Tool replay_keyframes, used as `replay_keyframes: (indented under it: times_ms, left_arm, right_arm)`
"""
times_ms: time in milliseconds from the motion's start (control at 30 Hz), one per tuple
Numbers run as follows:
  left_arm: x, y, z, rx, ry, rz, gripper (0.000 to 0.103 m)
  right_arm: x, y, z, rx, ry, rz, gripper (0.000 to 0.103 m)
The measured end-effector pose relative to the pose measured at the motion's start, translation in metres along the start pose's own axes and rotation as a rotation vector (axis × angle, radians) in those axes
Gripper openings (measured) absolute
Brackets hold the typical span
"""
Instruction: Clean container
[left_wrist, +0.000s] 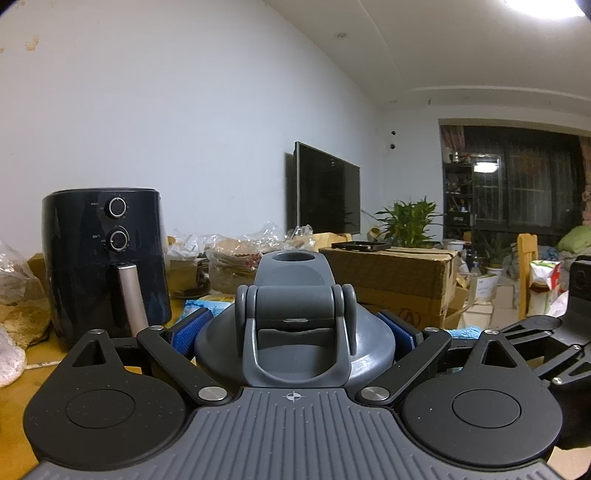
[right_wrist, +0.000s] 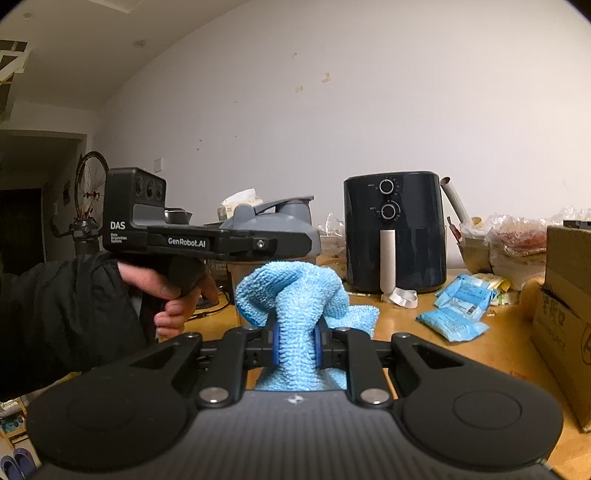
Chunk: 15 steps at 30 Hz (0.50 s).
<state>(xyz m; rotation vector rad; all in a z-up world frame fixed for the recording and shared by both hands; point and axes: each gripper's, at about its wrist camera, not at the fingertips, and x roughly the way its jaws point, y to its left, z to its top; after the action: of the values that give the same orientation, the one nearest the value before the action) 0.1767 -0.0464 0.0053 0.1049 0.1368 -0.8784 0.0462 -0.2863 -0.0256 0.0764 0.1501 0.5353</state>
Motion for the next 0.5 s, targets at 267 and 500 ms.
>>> replay_keyframes:
  times_ms: [267, 500]
  left_arm:
    - [0.0017, -0.0024, 0.0028, -0.008, 0.023, 0.039, 0.102]
    - [0.0015, -0.0013, 0.0029, -0.032, 0.021, 0.052, 0.103]
  right_arm:
    - [-0.0005, 0.0007, -0.0020, 0.001, 0.004, -0.001, 0.015]
    - [-0.0002, -0.0007, -0.0039, 0.001, 0.009, -0.006, 0.015]
